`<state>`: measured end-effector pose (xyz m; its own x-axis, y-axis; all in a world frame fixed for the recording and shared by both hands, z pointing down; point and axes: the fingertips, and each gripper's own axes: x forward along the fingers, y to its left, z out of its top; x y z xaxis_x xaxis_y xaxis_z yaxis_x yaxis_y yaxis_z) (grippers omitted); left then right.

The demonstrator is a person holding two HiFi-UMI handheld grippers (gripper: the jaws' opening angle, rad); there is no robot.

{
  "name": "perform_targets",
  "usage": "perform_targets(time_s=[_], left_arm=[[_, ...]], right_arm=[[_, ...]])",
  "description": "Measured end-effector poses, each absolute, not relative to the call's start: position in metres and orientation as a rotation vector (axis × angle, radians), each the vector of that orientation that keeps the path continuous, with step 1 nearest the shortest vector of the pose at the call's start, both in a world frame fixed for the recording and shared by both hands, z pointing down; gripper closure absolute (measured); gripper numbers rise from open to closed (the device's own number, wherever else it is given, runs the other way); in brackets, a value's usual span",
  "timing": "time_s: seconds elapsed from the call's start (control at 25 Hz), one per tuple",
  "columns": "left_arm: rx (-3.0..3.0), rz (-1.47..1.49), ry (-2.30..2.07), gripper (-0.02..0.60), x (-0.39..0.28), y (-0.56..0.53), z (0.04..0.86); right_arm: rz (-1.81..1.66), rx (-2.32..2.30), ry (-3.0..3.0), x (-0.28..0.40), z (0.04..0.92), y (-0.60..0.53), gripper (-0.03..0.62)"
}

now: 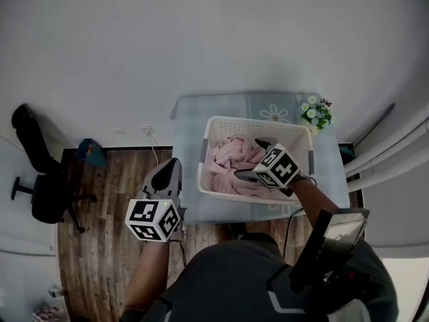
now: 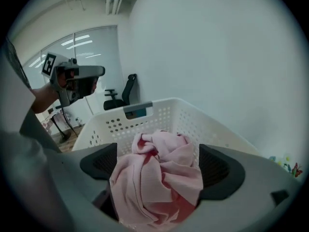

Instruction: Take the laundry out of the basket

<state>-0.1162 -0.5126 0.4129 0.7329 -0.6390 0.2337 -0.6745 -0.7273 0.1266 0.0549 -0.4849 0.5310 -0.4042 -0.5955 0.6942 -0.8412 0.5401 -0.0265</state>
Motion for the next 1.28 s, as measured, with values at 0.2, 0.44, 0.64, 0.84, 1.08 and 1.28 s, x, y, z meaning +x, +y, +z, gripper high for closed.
perform_targets(time_s=[0.2, 0.44, 0.64, 0.84, 1.08, 1.28], left_arm=[[2.701, 0.325, -1.051, 0.572, -0.113, -0.527, 0.432], [2.673, 0.382, -1.054, 0.572, -0.115, -0.536, 0.448], [2.66, 0.407, -1.056, 0.572, -0.117, -0.542, 0.455], [2.635, 0.423, -1.067, 0.572, -0.123, -0.546, 0.461], [2.592, 0.425, -1.103, 0.572, -0.136, -0.547, 0.467], [2.56, 0.43, -1.125, 0.572, -0.144, -0.547, 0.475]], right_arm=[[0.532, 0.965, -2.04, 0.057, 0.588, -0.486, 0.057], [0.596, 0.882, -1.924, 0.063, 0.637, -0.494, 0.019], [0.757, 0.843, -1.913, 0.06, 0.669, -0.497, 0.017], [0.857, 0.814, -1.961, 0.05, 0.689, -0.502, 0.016], [0.878, 0.793, -1.973, 0.042, 0.696, -0.507, 0.017], [0.865, 0.784, -1.99, 0.035, 0.695, -0.508, 0.05]])
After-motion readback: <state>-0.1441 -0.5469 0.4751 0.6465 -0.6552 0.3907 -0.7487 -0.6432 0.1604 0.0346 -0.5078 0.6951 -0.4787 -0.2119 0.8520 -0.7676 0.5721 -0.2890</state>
